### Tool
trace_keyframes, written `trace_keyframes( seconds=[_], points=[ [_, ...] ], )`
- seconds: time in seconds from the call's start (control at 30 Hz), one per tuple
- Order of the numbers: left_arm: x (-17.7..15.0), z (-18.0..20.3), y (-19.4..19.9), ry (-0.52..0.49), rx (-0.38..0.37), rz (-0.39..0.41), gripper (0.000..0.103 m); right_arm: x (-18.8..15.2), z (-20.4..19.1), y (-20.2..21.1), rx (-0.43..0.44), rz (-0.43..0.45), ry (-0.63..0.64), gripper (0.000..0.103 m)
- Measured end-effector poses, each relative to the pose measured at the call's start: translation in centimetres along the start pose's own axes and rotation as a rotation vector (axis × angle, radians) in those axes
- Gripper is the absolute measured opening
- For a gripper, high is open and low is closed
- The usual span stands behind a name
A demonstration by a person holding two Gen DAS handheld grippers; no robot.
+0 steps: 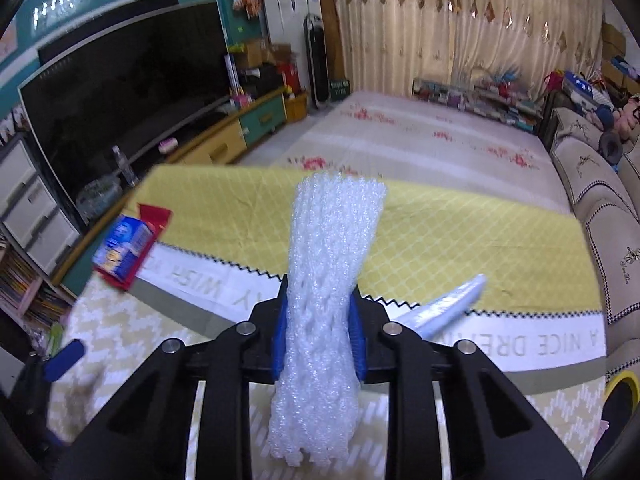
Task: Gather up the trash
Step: 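Carry the foam net with the right gripper into the bin and release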
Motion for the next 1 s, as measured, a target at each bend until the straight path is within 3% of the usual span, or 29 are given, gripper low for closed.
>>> trace_keyframes(
  seconds=[0.17,0.3,0.47,0.63,0.8,1.0],
  points=[
    [-0.1,0.0,-0.1,-0.004,0.001,0.002,0.098,0.3,1.7,6.1,0.027,0.081,-0.025,0.024],
    [-0.1,0.1,0.0,-0.006,0.003,0.004,0.098,-0.9,5.6,10.5,-0.014,0.134,-0.077,0.024],
    [0.0,0.2,0.1,-0.015,0.006,0.007,0.098,-4.3,15.2,16.1,-0.254,0.208,-0.165,0.025],
    [0.1,0.6,0.1,-0.031,0.009,0.009,0.098,-8.6,25.7,19.9,-0.464,0.203,-0.306,0.025],
    [0.1,0.6,0.1,-0.031,0.009,0.009,0.098,-12.4,32.3,21.5,-0.615,0.167,-0.368,0.026],
    [0.1,0.8,0.2,-0.04,0.009,0.01,0.098,-16.0,36.8,20.5,-0.679,0.085,-0.42,0.032]
  ],
)
Point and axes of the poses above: each gripper's, at about its wrist camera, not at the fingertips, and y roughly against the way its jaws point, z to its right, x to its top, the point moved 8 cm from there along -y, roughly the way its jaws point, and after that the axes turned 10 degrees about z, right-handed, at the moved point
